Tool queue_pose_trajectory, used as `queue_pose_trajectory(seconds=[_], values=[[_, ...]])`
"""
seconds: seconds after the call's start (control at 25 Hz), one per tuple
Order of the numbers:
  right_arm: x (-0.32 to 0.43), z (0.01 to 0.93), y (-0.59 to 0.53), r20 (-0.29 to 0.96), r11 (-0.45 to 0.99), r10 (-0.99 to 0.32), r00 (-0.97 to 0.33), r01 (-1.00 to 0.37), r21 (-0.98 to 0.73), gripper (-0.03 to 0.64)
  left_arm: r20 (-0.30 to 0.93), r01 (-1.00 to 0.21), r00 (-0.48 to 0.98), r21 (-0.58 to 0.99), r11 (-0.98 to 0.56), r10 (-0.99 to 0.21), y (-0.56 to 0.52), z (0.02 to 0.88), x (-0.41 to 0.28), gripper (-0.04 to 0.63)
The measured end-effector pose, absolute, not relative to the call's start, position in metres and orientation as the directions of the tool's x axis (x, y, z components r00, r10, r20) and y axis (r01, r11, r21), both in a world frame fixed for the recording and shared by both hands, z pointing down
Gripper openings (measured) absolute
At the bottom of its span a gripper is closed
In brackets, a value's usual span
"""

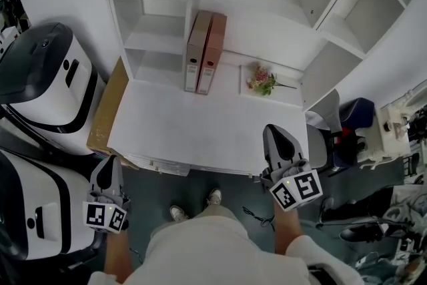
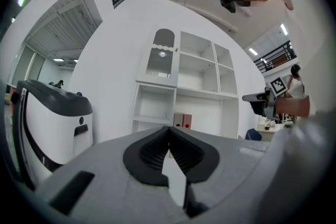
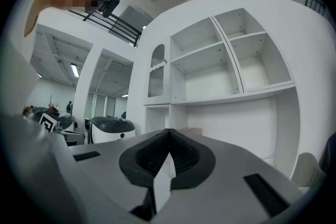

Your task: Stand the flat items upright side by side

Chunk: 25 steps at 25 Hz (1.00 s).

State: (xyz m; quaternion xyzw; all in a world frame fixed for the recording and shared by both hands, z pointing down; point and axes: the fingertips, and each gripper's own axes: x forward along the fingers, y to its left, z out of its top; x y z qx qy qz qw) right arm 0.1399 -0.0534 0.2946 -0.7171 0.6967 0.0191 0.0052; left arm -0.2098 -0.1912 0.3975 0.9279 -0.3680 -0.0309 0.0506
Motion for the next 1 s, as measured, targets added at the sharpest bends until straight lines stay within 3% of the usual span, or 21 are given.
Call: queue_pose_trajectory(seconds=[0.48, 1.0], values=[[0.105, 0.315, -0.045, 0.020, -0.016, -1.000, 0.017, -0.998, 0.061, 0.000, -0.039, -0.694, 0.710, 0.132, -0.707, -0.704, -0.184, 0.407, -0.234, 0.015], [0.126, 0.314, -0.017, 0.021, -0.083, -0.996, 0.085, -0.994, 0.075, 0.000, -0.063, -0.630, 0.765, 0.135, -0.765, -0.641, -0.179, 0.405, -0.191, 0.015]])
